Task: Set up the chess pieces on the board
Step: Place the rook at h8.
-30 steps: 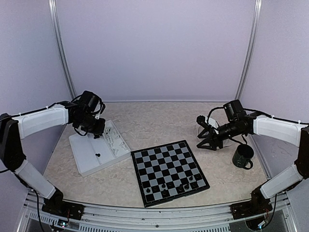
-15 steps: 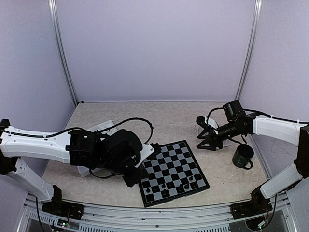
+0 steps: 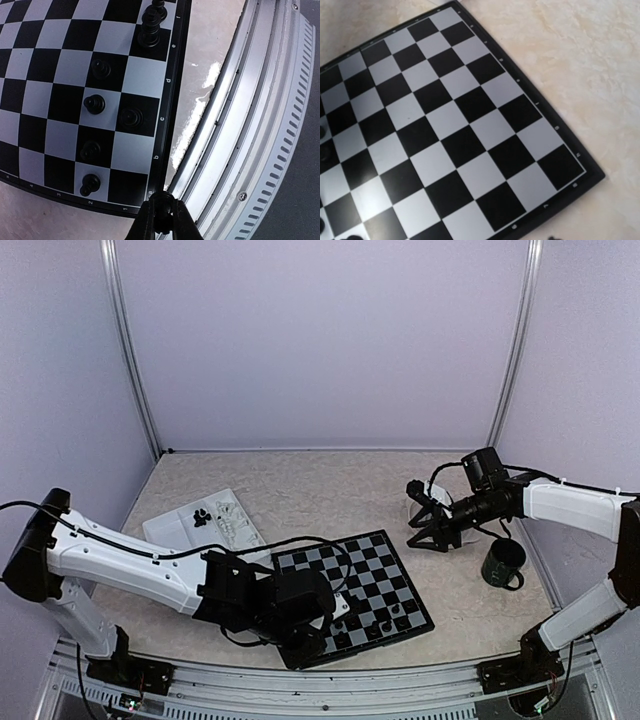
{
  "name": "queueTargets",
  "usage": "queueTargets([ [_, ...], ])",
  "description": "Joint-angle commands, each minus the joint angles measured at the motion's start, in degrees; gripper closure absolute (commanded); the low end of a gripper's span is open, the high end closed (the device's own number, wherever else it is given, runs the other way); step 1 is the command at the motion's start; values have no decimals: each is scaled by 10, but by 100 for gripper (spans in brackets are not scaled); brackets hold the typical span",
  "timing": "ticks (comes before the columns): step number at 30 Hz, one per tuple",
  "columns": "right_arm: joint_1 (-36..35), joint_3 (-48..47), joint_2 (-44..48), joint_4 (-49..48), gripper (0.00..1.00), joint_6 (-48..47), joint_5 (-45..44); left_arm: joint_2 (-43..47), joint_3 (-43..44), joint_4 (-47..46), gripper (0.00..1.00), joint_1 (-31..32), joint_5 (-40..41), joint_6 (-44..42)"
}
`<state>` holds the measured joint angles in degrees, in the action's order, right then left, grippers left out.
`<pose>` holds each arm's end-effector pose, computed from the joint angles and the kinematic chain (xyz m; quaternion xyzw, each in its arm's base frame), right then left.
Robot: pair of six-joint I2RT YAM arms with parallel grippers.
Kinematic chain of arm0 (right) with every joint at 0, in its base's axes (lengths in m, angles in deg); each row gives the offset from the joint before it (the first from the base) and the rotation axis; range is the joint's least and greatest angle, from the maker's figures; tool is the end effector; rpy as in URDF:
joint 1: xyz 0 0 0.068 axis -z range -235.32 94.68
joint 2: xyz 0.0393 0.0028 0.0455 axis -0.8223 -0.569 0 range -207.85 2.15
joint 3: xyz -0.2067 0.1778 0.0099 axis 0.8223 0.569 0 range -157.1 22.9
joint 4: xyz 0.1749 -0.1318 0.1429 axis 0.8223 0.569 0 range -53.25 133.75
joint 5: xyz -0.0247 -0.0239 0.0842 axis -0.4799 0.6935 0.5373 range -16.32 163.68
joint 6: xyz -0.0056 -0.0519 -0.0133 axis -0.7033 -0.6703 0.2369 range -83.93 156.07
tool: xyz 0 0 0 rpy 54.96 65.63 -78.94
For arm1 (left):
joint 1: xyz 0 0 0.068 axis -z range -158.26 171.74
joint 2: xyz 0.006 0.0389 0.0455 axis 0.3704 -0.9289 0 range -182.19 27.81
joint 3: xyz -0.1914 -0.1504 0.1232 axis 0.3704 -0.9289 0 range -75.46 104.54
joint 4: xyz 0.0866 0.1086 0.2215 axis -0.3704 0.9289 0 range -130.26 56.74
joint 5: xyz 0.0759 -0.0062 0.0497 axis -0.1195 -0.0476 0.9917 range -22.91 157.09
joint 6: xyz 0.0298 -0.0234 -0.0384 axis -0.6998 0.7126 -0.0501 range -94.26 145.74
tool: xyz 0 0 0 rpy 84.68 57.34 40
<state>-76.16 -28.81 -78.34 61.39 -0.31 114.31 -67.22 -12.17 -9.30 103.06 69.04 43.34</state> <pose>0.2537 0.1214 0.2274 -0.5221 0.7295 0.2868 0.3361 0.0516 -0.3293 0.2013 0.5094 0.8274 -0.1685 0.1659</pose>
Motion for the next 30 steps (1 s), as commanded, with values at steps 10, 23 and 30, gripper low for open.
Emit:
queueTargets([
  [10, -1, -10, 1, 9, 44, -2, -1, -39, -26, -6, 88, -11, 12, 17],
  [23, 0, -10, 2, 11, 44, 0, -1, -37, -35, -29, 87, -33, 20, 26],
  [30, 0, -9, 2, 12, 44, -1, -1, -46, -31, -22, 81, -35, 18, 24],
])
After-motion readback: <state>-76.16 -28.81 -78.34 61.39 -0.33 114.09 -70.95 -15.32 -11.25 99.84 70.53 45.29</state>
